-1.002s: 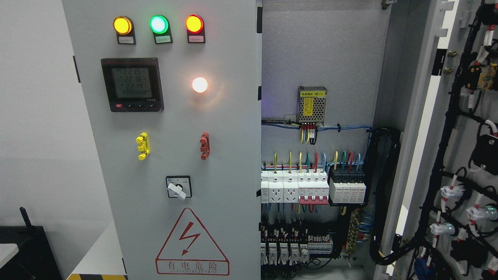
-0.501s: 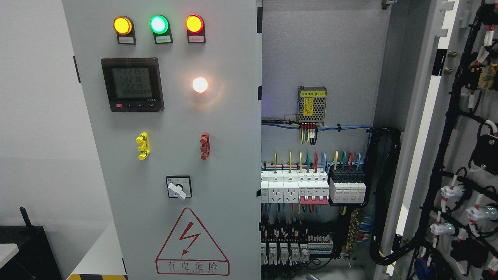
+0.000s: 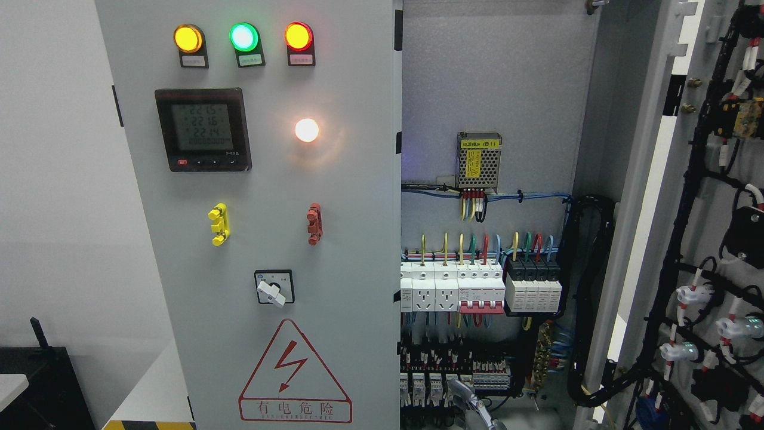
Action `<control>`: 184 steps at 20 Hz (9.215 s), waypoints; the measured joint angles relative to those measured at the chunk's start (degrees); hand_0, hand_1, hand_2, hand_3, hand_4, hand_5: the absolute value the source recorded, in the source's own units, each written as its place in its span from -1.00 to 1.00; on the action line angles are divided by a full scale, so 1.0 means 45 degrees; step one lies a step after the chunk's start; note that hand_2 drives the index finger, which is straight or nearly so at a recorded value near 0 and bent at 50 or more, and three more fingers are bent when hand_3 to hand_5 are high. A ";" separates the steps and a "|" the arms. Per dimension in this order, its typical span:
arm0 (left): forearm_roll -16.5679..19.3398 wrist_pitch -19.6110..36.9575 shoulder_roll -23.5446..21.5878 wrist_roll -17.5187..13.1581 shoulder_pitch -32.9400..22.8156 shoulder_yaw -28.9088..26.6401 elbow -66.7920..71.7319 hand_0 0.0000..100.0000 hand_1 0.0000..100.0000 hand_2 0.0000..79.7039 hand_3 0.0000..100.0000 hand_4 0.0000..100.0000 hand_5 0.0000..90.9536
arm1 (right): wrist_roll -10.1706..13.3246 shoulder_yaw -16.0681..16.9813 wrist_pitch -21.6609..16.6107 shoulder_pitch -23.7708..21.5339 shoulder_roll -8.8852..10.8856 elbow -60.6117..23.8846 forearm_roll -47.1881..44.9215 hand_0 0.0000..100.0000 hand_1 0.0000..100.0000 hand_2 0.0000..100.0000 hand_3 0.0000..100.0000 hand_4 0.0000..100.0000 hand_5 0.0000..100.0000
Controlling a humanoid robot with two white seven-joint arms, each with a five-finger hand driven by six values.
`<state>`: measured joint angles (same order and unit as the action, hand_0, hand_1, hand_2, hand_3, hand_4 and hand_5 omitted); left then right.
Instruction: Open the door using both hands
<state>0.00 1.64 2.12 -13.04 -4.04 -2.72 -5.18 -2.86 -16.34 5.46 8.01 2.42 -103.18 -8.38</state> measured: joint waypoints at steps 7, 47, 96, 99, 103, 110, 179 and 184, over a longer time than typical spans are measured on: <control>0.0000 0.0016 0.0000 -0.0003 0.0000 0.0000 0.0000 -1.00 -1.00 -1.00 -1.00 -1.00 -1.00 | 0.0017 -0.0003 0.0101 0.1278 -0.0253 0.1070 -0.0015 -0.24 -1.00 -1.00 -1.00 -1.00 -1.00; -0.0001 -0.0013 0.0002 0.0004 -0.0001 0.0000 0.0000 -1.00 -1.00 -1.00 -1.00 -1.00 -1.00 | -0.0637 -0.0189 0.0362 0.3929 -0.0531 0.4341 -0.1207 -0.24 -1.00 -1.00 -1.00 -1.00 -1.00; 0.0000 -0.0005 0.0002 0.0012 0.0000 0.0000 0.0000 -1.00 -1.00 -1.00 -1.00 -1.00 -1.00 | -0.2730 -0.0270 0.0358 0.5128 -0.0539 0.5571 -0.1885 -0.24 -1.00 -1.00 -1.00 -1.00 -1.00; 0.0000 -0.0005 0.0002 0.0012 0.0001 0.0000 0.0000 -1.00 -1.00 -1.00 -1.00 -1.00 -1.00 | -0.2857 -0.0255 0.0355 0.5230 -0.0539 0.5707 -0.1887 -0.24 -1.00 -1.00 -1.00 -1.00 -1.00; 0.0000 -0.0004 0.0002 0.0012 0.0001 0.0000 0.0000 -1.00 -1.00 -1.00 -1.00 -1.00 -1.00 | -0.3006 -0.0233 0.0341 0.5399 -0.0539 0.5928 -0.1887 -0.24 -1.00 -1.00 -1.00 -1.00 -1.00; 0.0000 -0.0004 0.0002 0.0012 0.0001 0.0000 0.0000 -1.00 -1.00 -1.00 -1.00 -1.00 -1.00 | -0.3366 -0.0199 0.0338 0.5578 -0.0539 0.6274 -0.1932 -0.24 -1.00 -1.00 -1.00 -1.00 -1.00; 0.0000 -0.0004 0.0003 -0.0001 0.0000 0.0000 0.0000 -1.00 -1.00 -1.00 -1.00 -1.00 -1.00 | -0.6381 -0.0300 0.0181 0.5408 0.0002 0.6172 -0.4089 -0.24 -1.00 -1.00 -1.00 -1.00 -1.00; 0.0000 -0.0004 0.0003 -0.0001 0.0000 0.0000 -0.0001 -1.00 -1.00 -1.00 -1.00 -1.00 -1.00 | -0.6799 -0.0396 0.0177 0.5349 0.0061 0.5980 -0.4188 -0.24 -1.00 -1.00 -1.00 -1.00 -1.00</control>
<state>0.00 1.62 2.13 -13.04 -4.04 -2.72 -5.19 -33.46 -18.12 6.25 32.08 2.70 -76.26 -27.23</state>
